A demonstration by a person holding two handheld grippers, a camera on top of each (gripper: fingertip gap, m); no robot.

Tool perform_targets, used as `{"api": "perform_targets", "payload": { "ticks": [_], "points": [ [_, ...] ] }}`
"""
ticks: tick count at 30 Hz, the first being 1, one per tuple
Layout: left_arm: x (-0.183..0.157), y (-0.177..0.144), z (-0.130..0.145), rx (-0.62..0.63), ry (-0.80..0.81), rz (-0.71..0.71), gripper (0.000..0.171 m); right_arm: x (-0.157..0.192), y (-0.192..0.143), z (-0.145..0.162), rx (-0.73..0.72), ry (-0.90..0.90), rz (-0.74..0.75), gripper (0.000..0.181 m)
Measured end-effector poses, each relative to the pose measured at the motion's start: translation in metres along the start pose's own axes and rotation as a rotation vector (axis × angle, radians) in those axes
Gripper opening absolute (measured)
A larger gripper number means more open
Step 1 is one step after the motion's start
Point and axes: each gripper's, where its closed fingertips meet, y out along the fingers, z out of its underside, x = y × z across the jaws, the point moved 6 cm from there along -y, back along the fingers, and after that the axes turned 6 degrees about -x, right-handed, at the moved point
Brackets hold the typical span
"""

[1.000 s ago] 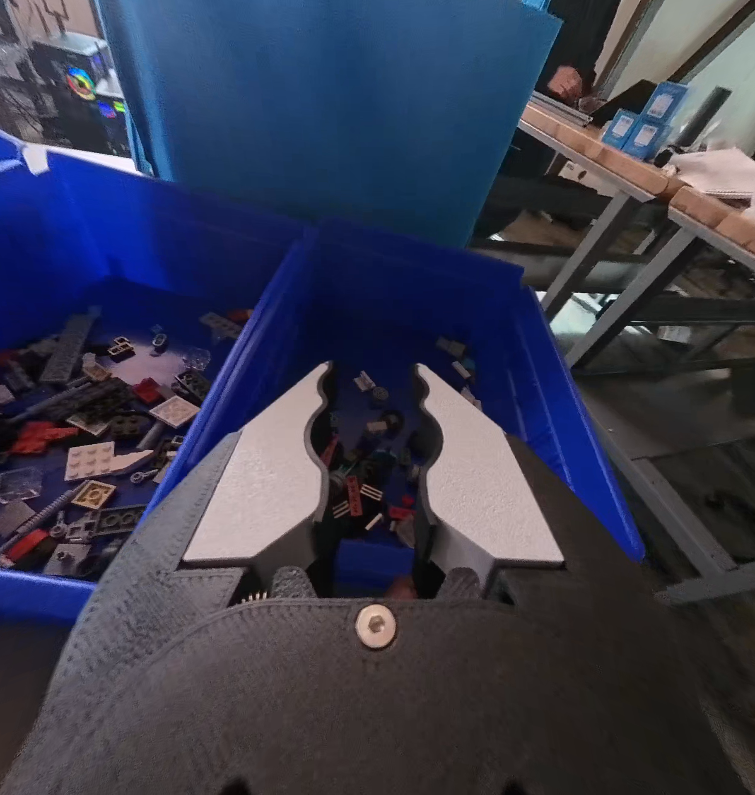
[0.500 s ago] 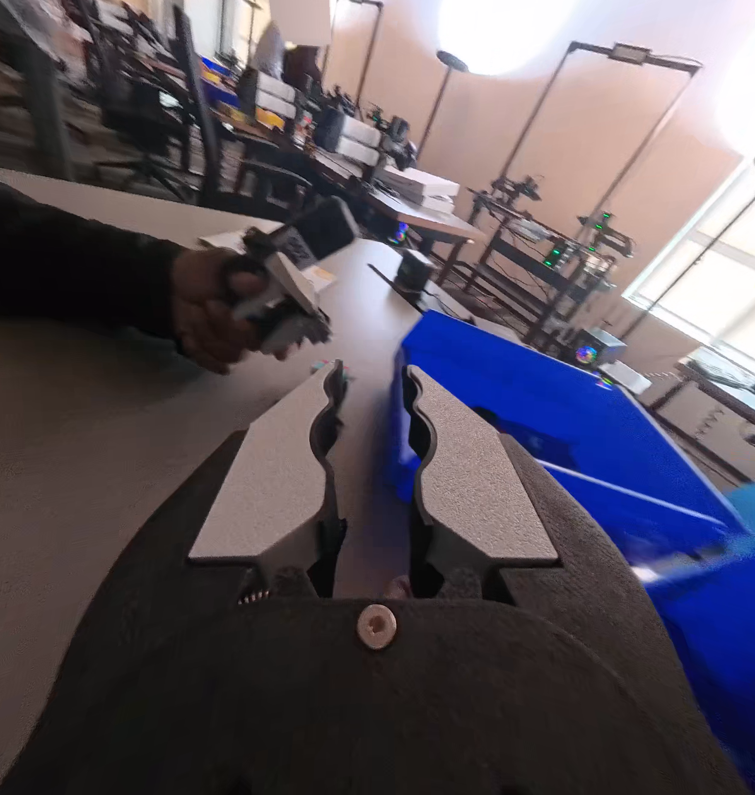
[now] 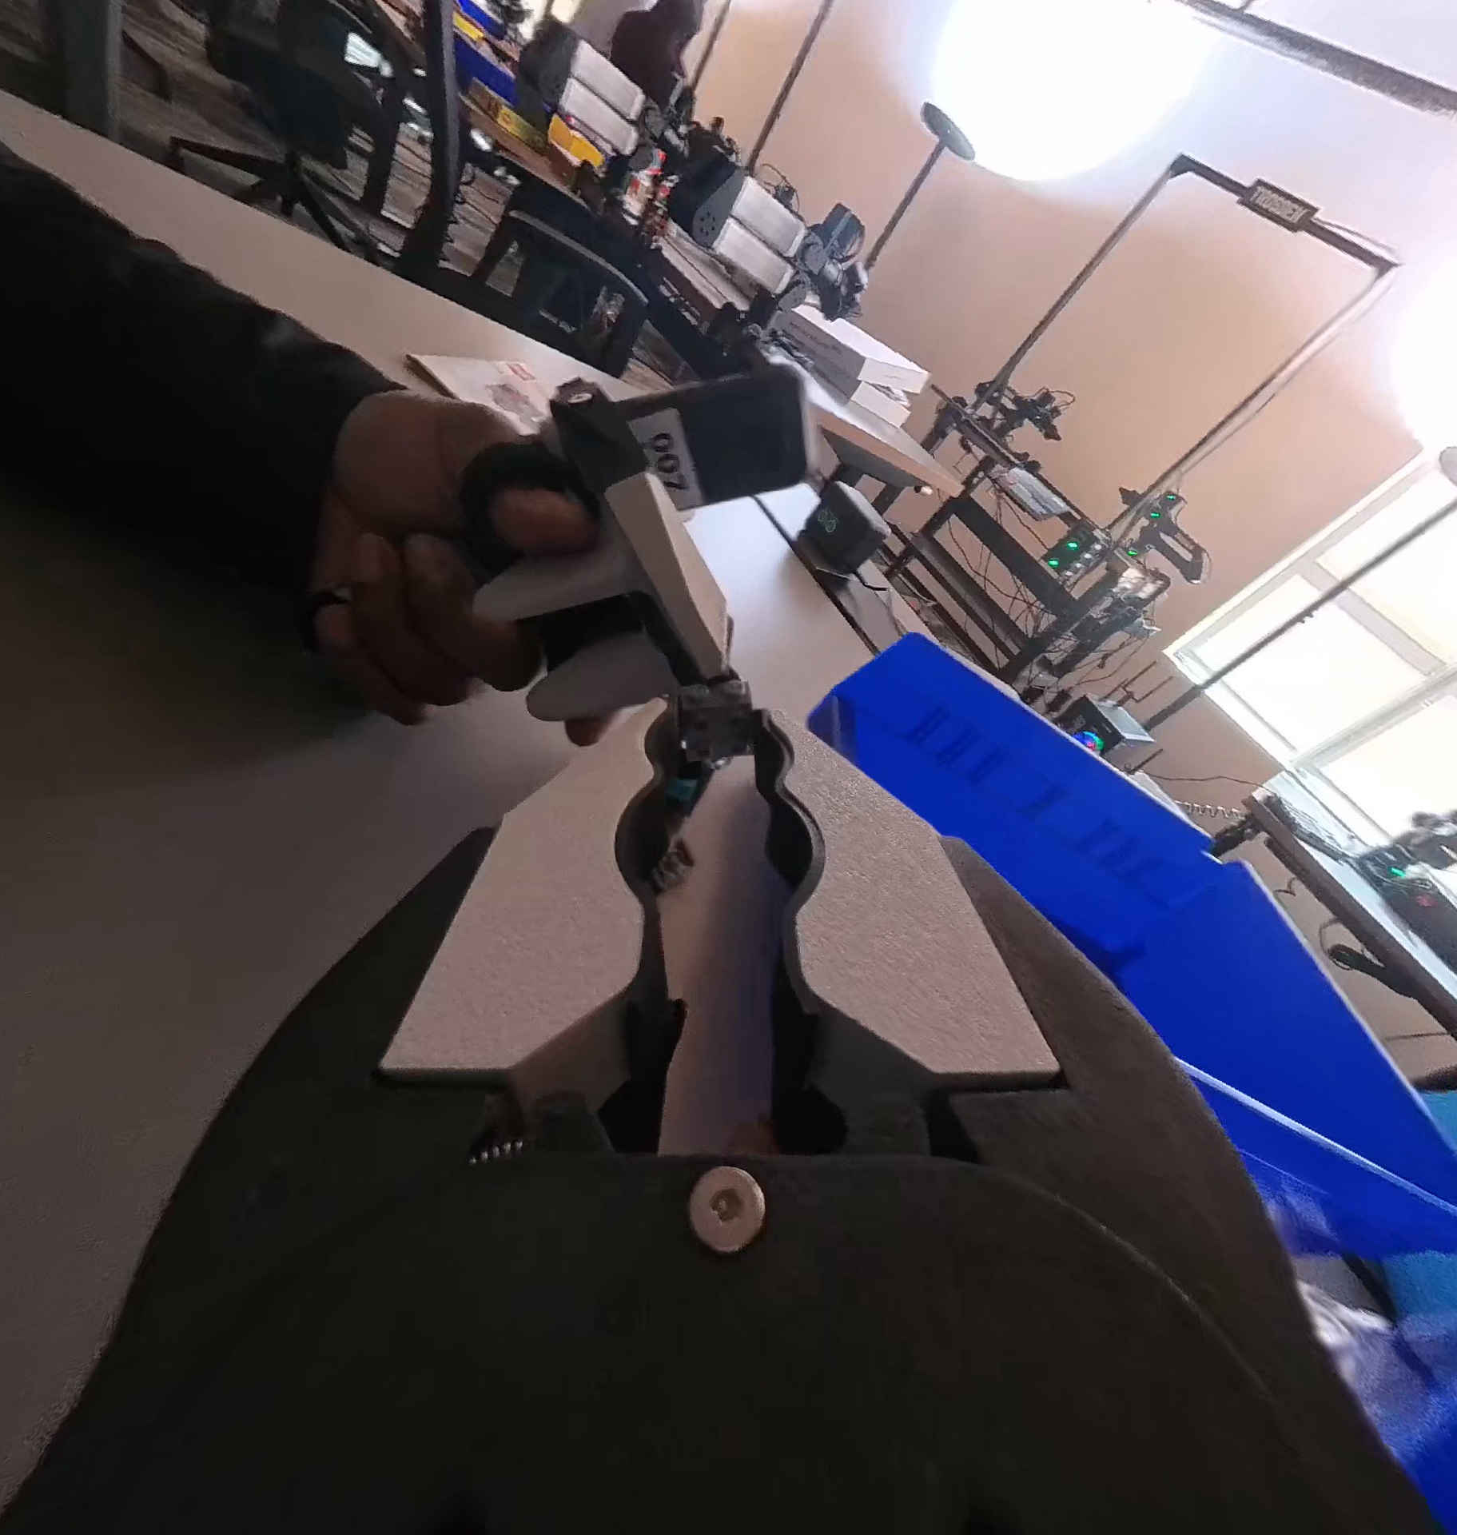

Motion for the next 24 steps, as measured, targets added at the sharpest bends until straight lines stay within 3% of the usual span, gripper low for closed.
{"api": "perform_targets", "payload": {
  "ticks": [3, 5, 10, 12, 14, 16, 19, 21, 24],
  "points": [
    [0.003, -0.008, -0.010, -0.072, 0.011, -0.031, 0.020, -0.032, -0.020, -0.001, 0.014, -0.016, 0.132, 0.017],
    [0.005, -0.013, -0.014, -0.080, 0.023, -0.060, 0.021, -0.077, -0.053, 0.001, 0.073, -0.059, 0.333, 0.018],
    [0.009, -0.014, -0.012, -0.052, 0.043, -0.092, 0.020, -0.194, -0.206, 0.026, 0.276, 0.072, 0.932, 0.018],
    [0.010, -0.011, -0.010, -0.037, 0.046, -0.098, 0.020, -0.212, -0.261, 0.051, 0.381, 0.199, 1.072, 0.018],
    [0.011, -0.009, -0.009, -0.029, 0.053, -0.105, 0.020, -0.217, -0.294, 0.075, 0.449, 0.305, 1.135, 0.021],
    [0.011, -0.009, -0.009, -0.025, 0.061, -0.111, 0.020, -0.215, -0.307, 0.091, 0.484, 0.353, 1.146, 0.026],
    [0.012, -0.010, -0.011, -0.028, 0.077, -0.127, 0.020, -0.209, -0.300, 0.094, 0.498, 0.346, 1.090, 0.028],
    [0.013, -0.012, -0.012, -0.023, 0.090, -0.142, 0.020, -0.205, -0.284, 0.085, 0.480, 0.321, 1.026, 0.028],
    [0.014, -0.017, -0.014, -0.008, 0.122, -0.173, 0.021, -0.185, -0.237, 0.061, 0.386, 0.332, 0.776, 0.026]
  ]
}}
